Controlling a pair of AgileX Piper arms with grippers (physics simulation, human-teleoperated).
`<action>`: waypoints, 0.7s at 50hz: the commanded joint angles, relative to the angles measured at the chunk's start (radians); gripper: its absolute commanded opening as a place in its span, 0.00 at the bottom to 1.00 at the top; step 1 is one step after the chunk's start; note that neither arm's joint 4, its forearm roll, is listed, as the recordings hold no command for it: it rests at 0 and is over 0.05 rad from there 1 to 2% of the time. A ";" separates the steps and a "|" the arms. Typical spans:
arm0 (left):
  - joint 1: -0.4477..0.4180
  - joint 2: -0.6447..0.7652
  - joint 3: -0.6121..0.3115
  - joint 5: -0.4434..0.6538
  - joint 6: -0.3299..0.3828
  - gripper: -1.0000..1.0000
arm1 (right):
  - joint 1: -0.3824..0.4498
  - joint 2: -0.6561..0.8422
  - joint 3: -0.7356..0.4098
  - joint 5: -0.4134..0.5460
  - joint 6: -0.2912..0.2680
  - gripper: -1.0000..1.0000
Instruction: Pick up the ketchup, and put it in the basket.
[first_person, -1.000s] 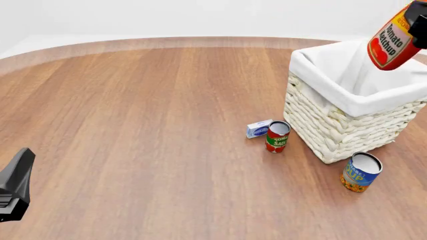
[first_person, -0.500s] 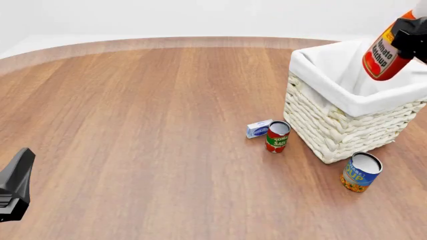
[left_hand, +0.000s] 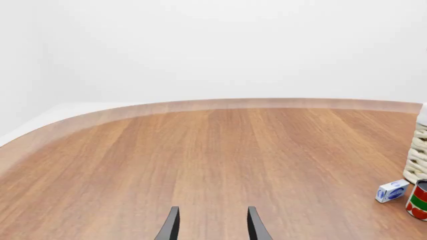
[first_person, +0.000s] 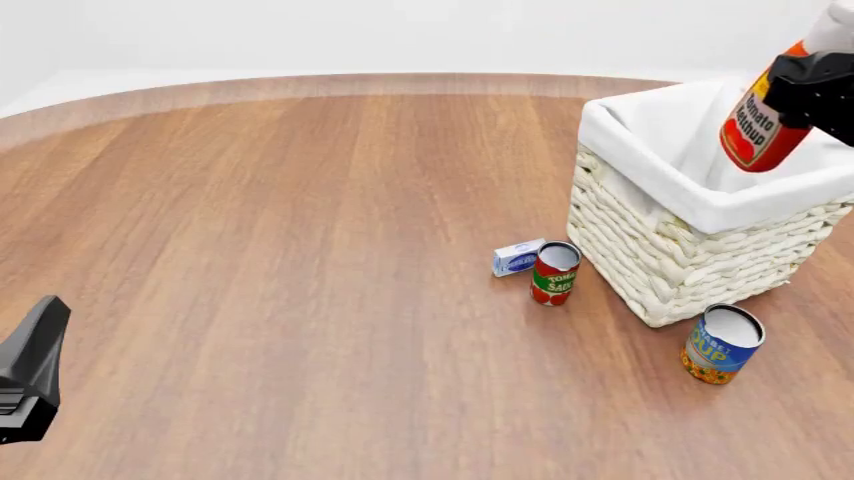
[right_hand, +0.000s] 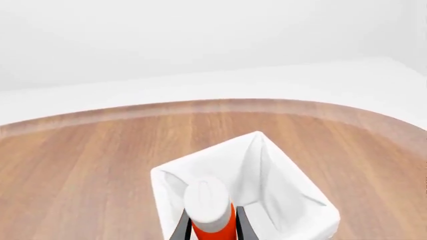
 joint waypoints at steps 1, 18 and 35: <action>0.000 0.000 0.000 0.000 0.000 1.00 | -0.009 0.027 -0.020 -0.003 0.005 0.00; 0.000 0.000 0.000 0.000 0.000 1.00 | -0.004 0.078 -0.033 -0.016 0.001 0.00; 0.000 0.000 0.000 0.000 0.000 1.00 | 0.001 0.137 -0.024 -0.052 0.004 0.00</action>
